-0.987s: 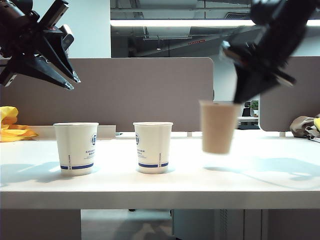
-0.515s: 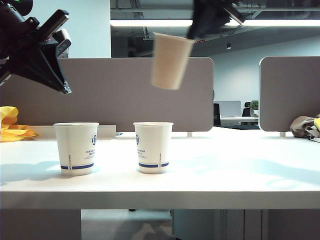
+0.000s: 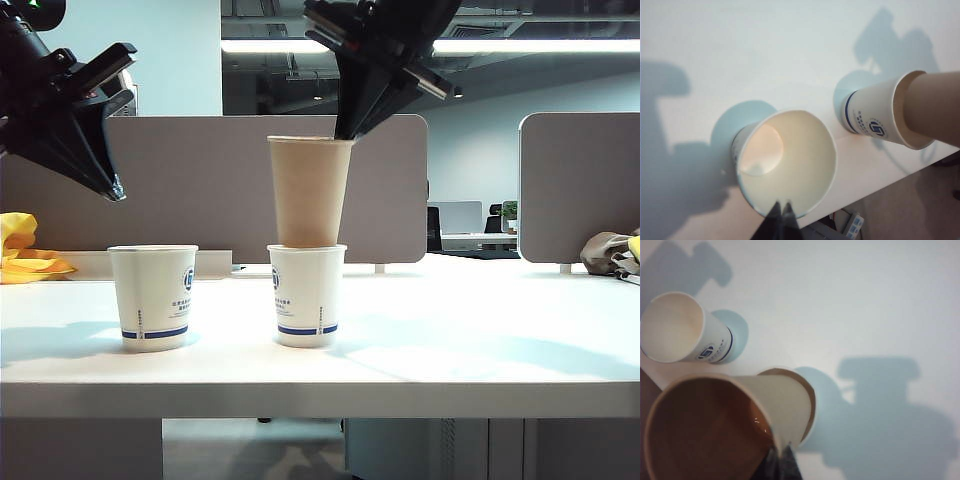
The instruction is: Pick up all the paper cups on the table one by one and stack them together.
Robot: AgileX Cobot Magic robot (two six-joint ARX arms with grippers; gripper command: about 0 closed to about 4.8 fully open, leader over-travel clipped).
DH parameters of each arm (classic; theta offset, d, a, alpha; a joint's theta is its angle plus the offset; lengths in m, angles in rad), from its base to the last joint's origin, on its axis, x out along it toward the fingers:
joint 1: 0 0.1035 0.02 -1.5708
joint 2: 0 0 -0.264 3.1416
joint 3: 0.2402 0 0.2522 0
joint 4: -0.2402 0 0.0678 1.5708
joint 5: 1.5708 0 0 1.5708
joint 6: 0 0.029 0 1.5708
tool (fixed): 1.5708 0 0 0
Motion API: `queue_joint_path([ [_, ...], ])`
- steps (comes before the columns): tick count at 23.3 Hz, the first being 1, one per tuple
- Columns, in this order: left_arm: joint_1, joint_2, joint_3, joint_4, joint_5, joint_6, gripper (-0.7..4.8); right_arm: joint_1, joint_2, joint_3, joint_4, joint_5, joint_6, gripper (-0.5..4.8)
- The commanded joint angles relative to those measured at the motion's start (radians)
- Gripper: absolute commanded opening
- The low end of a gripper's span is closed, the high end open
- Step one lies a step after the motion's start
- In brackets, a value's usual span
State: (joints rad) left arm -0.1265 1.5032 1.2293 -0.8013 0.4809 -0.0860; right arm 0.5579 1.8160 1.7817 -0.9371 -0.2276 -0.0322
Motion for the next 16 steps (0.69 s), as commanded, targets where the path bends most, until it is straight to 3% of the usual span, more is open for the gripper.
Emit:
queue_joint_path([
  [1,0.002,-0.001,0.002,0.024,-0.012,-0.001,-0.05,0.006,-0.001,0.005,0.001,-0.001,-0.003,-0.04],
  [6,0.002,0.031,0.001,0.025,-0.017,0.0,0.63,0.006,0.018,0.005,-0.002,0.001,-0.002,-0.05],
  [16,0.001,0.115,0.001,-0.006,-0.032,0.005,1.23,0.007,0.042,0.004,-0.008,-0.003,-0.002,-0.04],
])
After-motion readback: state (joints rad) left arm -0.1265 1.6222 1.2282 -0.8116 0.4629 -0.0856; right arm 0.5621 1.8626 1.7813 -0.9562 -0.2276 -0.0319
